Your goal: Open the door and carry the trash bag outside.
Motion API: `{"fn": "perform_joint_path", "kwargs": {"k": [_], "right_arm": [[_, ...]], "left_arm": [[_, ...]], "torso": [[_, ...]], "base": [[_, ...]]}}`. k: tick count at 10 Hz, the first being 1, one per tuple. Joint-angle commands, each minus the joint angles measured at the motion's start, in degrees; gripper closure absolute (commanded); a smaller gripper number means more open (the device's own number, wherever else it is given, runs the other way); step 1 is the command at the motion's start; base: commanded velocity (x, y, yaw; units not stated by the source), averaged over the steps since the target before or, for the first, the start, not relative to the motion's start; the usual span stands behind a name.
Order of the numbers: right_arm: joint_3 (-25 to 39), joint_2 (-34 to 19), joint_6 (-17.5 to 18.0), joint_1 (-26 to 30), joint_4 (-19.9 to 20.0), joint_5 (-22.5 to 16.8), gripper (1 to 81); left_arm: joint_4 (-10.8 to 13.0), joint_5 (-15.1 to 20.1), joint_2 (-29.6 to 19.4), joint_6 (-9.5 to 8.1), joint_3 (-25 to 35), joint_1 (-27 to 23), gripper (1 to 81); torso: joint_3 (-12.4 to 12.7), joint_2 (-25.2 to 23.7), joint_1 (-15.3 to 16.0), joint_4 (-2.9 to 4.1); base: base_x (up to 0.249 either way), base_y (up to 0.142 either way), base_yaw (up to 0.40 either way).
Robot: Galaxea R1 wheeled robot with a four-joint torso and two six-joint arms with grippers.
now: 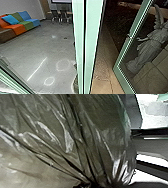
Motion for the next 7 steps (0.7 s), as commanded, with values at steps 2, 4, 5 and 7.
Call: {"fn": "perform_joint_path", "kwargs": {"k": [2, 4, 5, 7], "right_arm": [[-2.3, 1.1, -0.2, 0.9, -0.4, -2.4, 1.0], [-2.7, 1.4, -0.2, 0.8, -0.5, -2.4, 1.0], [-2.7, 1.5, -0.2, 0.8, -0.5, -2.4, 1.0], [-2.7, 1.8, -0.2, 0.8, -0.5, -2.4, 1.0]], "left_arm": [[0.5, 4.7, 0.7, 0.12, 0.4, -0.8, 81.1], [0.5, 4.7, 0.7, 0.12, 0.4, -0.8, 81.1], [0.5, 4.7, 0.5, 0.12, 0.4, -0.8, 81.1], [0.5, 4.7, 0.6, 0.12, 0.4, -0.8, 81.1]], "torso": [[4.0, 0.0, -0.1, -0.02], [6.9, 0.0, 0.0, -0.02], [8.5, 0.0, 0.0, -0.02], [10.5, -0.1, 0.0, -0.02]], "base": [[0.000, 0.000, 0.000], [0.000, 0.000, 0.000], [0.000, 0.000, 0.000], [0.000, 0.000, 0.000]]}}
